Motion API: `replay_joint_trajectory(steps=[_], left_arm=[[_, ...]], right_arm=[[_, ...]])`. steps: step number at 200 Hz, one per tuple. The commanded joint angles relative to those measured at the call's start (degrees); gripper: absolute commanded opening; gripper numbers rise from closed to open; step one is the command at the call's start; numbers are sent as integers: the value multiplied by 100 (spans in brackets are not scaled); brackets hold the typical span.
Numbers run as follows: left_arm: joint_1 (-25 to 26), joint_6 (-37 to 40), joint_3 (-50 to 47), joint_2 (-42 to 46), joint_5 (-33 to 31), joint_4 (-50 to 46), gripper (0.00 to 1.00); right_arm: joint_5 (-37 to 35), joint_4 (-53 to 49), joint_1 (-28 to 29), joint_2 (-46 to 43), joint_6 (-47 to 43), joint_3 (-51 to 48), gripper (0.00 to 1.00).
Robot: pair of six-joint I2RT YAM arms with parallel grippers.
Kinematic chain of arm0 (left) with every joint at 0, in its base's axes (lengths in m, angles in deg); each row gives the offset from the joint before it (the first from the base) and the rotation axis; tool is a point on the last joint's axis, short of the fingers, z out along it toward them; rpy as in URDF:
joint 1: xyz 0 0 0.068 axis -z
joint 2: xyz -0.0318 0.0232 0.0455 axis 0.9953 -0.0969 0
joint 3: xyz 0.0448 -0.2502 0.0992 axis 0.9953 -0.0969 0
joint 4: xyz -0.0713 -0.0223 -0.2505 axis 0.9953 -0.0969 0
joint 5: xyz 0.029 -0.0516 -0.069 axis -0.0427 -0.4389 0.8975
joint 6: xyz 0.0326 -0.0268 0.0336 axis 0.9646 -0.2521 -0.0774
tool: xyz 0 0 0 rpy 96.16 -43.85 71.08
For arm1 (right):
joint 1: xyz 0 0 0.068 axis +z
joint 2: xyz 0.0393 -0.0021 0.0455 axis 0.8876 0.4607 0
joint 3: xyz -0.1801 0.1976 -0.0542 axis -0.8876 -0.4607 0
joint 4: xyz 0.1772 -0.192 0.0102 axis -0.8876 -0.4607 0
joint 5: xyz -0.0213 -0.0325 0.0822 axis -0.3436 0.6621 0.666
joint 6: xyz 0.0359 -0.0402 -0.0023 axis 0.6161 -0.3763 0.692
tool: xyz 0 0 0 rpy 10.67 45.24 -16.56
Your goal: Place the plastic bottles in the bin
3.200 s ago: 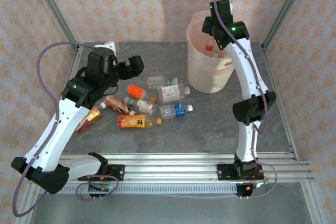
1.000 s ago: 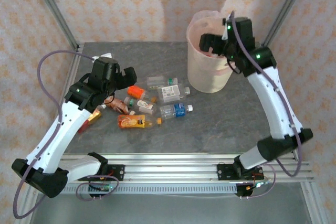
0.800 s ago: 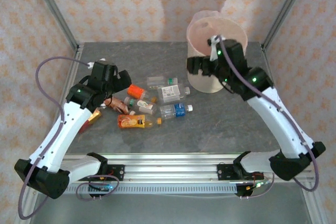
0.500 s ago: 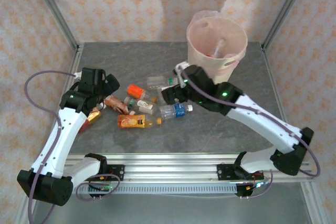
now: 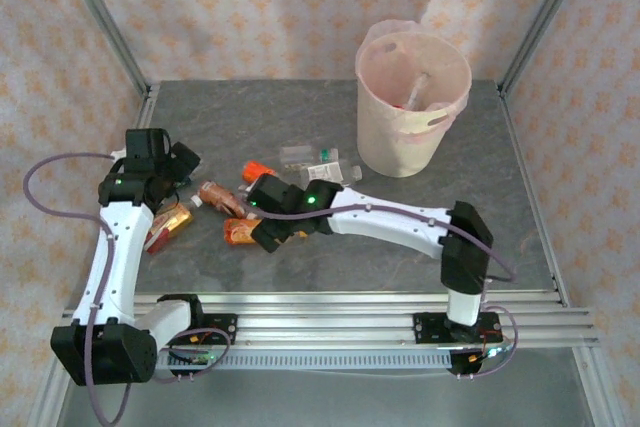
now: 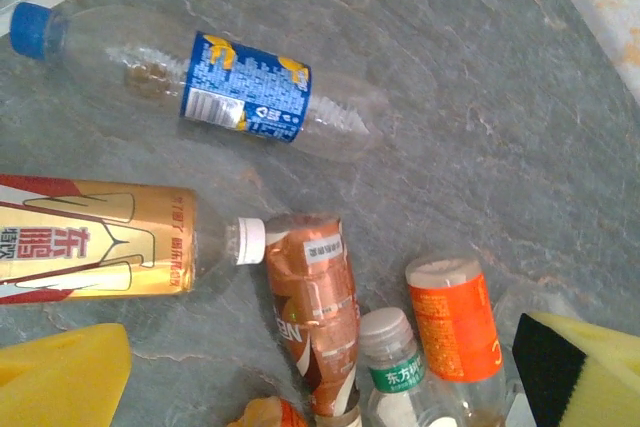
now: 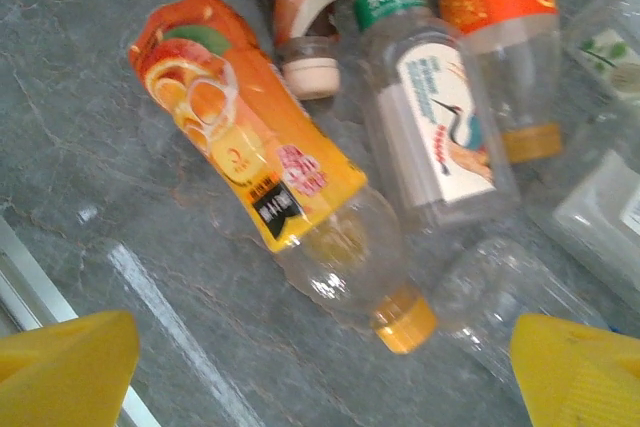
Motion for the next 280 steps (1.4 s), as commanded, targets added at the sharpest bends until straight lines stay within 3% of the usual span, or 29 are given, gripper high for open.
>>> replay_joint_trajectory(steps=[1, 129, 199, 280], left_arm=[[-233, -47, -84, 89, 233, -157, 100], [-439, -5, -193, 336, 203, -187, 100], [-500, 22, -223, 345, 191, -191, 100], [-518, 4, -221, 331, 236, -180, 100]], right_arm=[[162, -208, 70, 458, -375, 415, 94], [-123, -859, 32, 2728, -1185, 2667, 92], [126, -943, -57, 2997, -1075, 2484, 91], [639, -908, -44, 2883, -837, 2048, 77]])
